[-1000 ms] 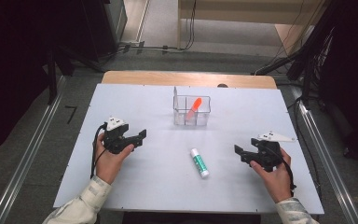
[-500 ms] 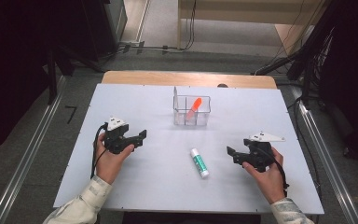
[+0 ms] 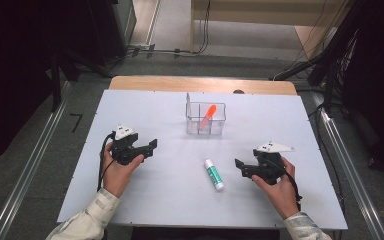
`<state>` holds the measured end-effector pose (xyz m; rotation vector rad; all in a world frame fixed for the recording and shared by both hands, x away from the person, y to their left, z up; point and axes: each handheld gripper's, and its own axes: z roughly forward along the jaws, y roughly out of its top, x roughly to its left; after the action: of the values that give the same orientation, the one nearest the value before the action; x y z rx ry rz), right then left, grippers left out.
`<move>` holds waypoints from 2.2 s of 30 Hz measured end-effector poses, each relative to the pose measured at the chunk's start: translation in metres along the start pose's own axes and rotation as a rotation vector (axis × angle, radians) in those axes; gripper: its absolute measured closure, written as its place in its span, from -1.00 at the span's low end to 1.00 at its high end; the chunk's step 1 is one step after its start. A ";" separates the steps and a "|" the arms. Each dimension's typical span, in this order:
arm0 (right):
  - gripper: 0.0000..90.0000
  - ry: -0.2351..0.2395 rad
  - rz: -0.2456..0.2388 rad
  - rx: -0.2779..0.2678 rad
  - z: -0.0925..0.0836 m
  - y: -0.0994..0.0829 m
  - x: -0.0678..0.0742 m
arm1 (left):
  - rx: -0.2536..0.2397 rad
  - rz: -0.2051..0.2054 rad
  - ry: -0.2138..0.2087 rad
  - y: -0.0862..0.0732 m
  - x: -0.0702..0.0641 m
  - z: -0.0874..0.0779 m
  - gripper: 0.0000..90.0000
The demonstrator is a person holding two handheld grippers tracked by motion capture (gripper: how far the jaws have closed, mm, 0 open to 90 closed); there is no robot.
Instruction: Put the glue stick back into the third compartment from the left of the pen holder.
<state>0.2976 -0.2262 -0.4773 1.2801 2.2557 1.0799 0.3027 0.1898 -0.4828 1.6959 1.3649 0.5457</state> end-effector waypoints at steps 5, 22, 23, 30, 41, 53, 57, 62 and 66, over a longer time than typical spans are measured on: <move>-0.58 0.004 -0.007 0.004 0.002 0.001 0.004 | -0.002 -0.003 0.001 0.000 0.001 0.000 -0.51; -0.58 0.034 -0.033 0.017 0.013 0.004 0.022 | -0.004 -0.004 0.000 0.000 0.000 0.000 -0.51; -0.58 0.035 -0.035 0.020 0.014 0.004 0.023 | -0.004 -0.004 0.001 0.000 0.000 0.000 -0.51; -0.58 0.045 -0.046 0.027 0.020 0.004 0.033 | -0.003 -0.004 -0.002 0.000 0.000 0.000 -0.51; -0.58 0.068 -0.061 0.034 0.030 0.005 0.049 | -0.002 -0.004 -0.004 0.000 0.000 0.000 -0.51; -0.58 0.081 -0.076 0.051 0.040 0.005 0.062 | -0.001 -0.005 -0.006 0.000 0.000 0.000 -0.51; -0.57 0.080 -0.079 0.058 0.043 0.005 0.066 | -0.002 -0.007 -0.007 0.000 0.000 0.000 -0.51; -0.56 0.075 -0.089 0.071 0.047 0.005 0.072 | -0.002 -0.007 -0.007 0.000 0.000 0.000 -0.51; -0.54 0.064 -0.105 0.082 0.051 0.005 0.075 | -0.001 -0.007 -0.008 0.000 0.000 0.000 -0.51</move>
<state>0.2905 -0.1395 -0.5012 1.1593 2.4087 1.0143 0.3028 0.1899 -0.4831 1.6902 1.3636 0.5356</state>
